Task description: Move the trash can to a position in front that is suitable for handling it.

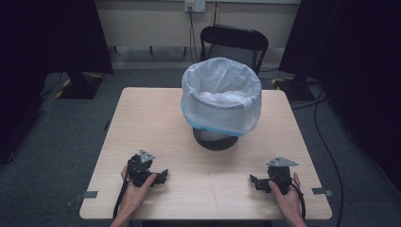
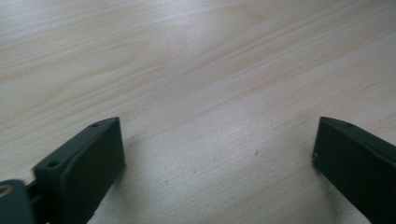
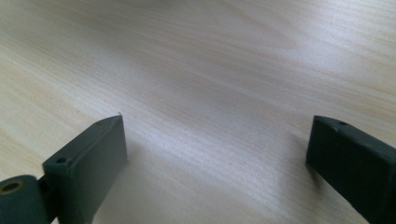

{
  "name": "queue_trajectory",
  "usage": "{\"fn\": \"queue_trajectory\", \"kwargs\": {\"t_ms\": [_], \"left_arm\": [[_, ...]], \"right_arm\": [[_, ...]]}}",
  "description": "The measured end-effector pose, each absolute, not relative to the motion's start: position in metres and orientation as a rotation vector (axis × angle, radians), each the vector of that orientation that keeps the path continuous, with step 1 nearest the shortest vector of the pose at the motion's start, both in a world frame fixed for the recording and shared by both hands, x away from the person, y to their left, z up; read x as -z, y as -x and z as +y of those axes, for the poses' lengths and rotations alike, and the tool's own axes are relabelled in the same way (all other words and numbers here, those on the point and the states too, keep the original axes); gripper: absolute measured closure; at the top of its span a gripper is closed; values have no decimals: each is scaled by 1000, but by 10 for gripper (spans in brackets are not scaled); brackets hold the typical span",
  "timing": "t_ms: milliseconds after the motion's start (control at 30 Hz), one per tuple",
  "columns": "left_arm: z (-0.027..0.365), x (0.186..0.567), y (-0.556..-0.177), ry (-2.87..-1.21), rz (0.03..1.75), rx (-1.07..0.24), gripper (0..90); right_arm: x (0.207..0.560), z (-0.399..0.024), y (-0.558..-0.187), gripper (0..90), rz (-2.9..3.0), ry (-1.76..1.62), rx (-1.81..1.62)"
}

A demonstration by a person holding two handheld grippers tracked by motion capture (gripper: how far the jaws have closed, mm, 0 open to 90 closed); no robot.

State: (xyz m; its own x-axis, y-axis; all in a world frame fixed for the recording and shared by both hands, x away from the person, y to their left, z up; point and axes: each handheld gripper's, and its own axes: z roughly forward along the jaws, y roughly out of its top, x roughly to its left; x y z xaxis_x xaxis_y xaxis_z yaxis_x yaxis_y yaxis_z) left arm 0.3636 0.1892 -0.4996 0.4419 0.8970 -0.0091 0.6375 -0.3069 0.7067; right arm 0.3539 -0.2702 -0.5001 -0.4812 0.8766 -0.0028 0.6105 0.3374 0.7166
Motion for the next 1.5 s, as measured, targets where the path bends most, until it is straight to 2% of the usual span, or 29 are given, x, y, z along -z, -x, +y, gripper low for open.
{"fn": "queue_trajectory", "kwargs": {"t_ms": [100, 167, 200, 233, 267, 300, 367, 500, 533, 667, 967, 1267, 1500], "left_arm": [[190, 494, -362, -2038, 1248, -491, 221], [191, 489, -360, -2014, 1212, -465, 145], [191, 489, -360, -2014, 1212, -465, 156], [191, 485, -359, -1997, 1204, -471, 190], [191, 481, -358, -1981, 1190, -481, 178], [190, 473, -357, -1976, 1150, -494, 163], [189, 465, -359, -1959, 1125, -487, 175], [186, 457, -368, -1916, 1105, -488, 186], [179, 455, -378, -1953, 1047, -489, 185], [169, 450, -393, -1951, 1014, -489, 169], [162, 420, -455, -1821, 1094, -455, 181], [155, 395, -494, -1737, 1135, -501, 180], [155, 383, -520, -1686, 1161, -518, 183]], "right_arm": [[499, -270, -355, 68, 2215, -1319, -940], [496, -270, -355, 205, 2239, -1301, -982], [493, -271, -354, 198, 2260, -1276, -1017], [490, -271, -354, 125, 2252, -1260, -1038], [487, -271, -354, 128, 2236, -1251, -1049], [482, -271, -355, 182, 2217, -1244, -1072], [473, -273, -359, 143, 2207, -1228, -1120], [454, -277, -373, 162, 2145, -1232, -1200], [449, -278, -378, 162, 2136, -1238, -1217], [432, -282, -400, 167, 2107, -1254, -1260], [400, -288, -440, 192, 2009, -1298, -1274], [384, -299, -476, 215, 1941, -1362, -1199], [379, -279, -505, 215, 1923, -1349, -1177]]}}
